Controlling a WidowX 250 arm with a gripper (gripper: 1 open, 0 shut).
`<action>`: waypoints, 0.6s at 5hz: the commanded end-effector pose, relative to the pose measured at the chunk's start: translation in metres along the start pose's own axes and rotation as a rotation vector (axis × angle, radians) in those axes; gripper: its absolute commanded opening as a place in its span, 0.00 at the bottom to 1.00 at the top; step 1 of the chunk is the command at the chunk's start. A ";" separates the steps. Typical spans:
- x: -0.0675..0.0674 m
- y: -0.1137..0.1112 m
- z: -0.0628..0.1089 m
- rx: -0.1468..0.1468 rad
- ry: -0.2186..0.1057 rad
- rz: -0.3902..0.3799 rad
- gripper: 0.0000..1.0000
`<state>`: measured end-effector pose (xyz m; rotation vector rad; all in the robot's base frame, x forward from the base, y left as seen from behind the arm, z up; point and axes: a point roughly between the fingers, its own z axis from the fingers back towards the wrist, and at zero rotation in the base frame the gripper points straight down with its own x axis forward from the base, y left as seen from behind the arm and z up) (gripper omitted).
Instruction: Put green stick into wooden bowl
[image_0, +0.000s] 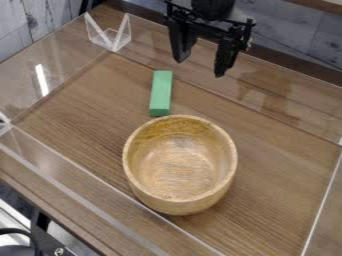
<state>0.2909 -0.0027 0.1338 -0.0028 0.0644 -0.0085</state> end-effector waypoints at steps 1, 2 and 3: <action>-0.009 0.006 -0.024 0.000 0.066 0.011 1.00; -0.026 0.016 -0.047 -0.016 0.122 0.045 1.00; -0.038 0.041 -0.049 -0.021 0.094 0.045 1.00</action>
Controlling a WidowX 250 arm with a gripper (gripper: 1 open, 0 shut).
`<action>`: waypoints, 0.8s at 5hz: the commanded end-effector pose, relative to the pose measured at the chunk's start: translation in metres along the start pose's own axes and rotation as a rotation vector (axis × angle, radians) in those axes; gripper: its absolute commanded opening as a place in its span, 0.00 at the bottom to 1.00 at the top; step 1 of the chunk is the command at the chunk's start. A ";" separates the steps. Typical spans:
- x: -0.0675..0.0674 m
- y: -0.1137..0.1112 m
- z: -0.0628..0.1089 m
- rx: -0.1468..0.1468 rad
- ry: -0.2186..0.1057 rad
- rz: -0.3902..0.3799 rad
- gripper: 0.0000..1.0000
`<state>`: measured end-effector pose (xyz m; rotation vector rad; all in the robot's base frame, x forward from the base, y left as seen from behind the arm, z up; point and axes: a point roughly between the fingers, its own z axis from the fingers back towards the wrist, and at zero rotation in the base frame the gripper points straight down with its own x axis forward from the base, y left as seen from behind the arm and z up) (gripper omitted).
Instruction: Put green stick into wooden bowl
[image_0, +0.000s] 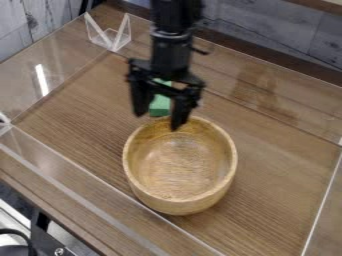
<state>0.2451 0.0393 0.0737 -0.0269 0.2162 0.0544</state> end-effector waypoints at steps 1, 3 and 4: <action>0.003 0.019 0.018 0.002 -0.104 -0.033 1.00; 0.010 0.026 0.025 -0.007 -0.150 -0.023 1.00; 0.012 0.026 0.023 -0.011 -0.151 -0.015 1.00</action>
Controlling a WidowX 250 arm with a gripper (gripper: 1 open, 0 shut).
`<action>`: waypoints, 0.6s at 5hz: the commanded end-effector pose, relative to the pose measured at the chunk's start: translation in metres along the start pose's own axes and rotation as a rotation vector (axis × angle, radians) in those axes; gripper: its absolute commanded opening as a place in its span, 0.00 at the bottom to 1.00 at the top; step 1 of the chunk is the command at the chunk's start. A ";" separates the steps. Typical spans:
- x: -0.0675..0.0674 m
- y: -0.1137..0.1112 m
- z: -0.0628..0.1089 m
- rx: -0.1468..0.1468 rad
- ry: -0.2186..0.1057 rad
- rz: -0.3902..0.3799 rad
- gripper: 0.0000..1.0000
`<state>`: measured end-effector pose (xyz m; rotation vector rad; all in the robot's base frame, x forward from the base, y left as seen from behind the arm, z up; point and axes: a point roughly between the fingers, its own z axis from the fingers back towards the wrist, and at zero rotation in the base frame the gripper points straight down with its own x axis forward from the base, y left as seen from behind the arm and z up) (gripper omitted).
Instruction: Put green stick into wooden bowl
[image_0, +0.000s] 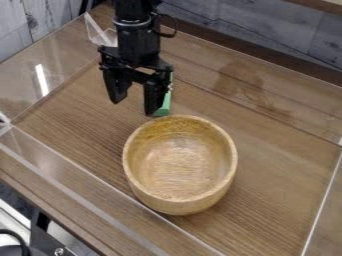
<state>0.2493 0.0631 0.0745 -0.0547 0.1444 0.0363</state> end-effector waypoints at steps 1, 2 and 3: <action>0.010 0.002 0.019 0.015 -0.083 0.013 1.00; 0.012 0.001 0.019 0.010 -0.088 0.022 1.00; 0.014 0.001 0.020 0.006 -0.096 0.030 1.00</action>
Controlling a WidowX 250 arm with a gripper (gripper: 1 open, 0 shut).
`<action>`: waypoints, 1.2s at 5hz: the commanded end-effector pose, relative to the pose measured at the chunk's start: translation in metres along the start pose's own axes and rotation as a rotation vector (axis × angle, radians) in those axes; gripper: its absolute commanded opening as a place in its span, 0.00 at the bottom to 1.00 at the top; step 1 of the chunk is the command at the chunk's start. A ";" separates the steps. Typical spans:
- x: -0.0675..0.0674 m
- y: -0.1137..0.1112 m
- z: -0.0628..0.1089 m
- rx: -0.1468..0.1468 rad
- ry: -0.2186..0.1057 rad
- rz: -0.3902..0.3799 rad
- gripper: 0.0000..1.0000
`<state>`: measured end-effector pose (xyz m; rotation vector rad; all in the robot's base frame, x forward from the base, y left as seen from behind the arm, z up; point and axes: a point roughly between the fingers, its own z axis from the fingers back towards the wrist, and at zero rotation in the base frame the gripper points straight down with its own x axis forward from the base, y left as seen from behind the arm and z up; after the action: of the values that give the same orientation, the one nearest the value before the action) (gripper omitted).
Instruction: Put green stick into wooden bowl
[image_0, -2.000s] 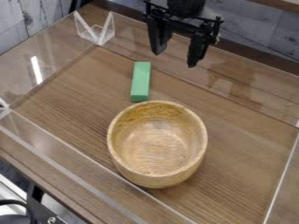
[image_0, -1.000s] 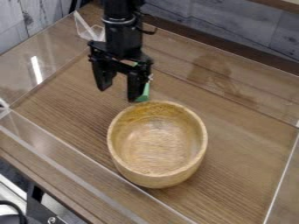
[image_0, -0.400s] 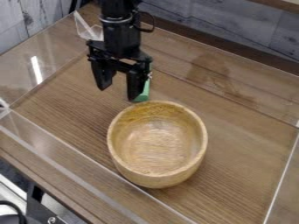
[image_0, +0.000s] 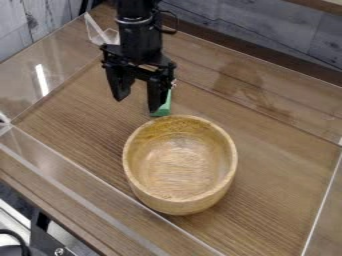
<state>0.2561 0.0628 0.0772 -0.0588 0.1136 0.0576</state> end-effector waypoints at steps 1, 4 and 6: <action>0.010 0.002 0.015 0.009 -0.072 0.019 1.00; 0.017 0.002 0.009 0.000 -0.085 0.047 1.00; 0.022 0.002 0.007 -0.005 -0.097 0.060 1.00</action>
<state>0.2689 0.0630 0.0687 -0.0672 0.0733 0.1158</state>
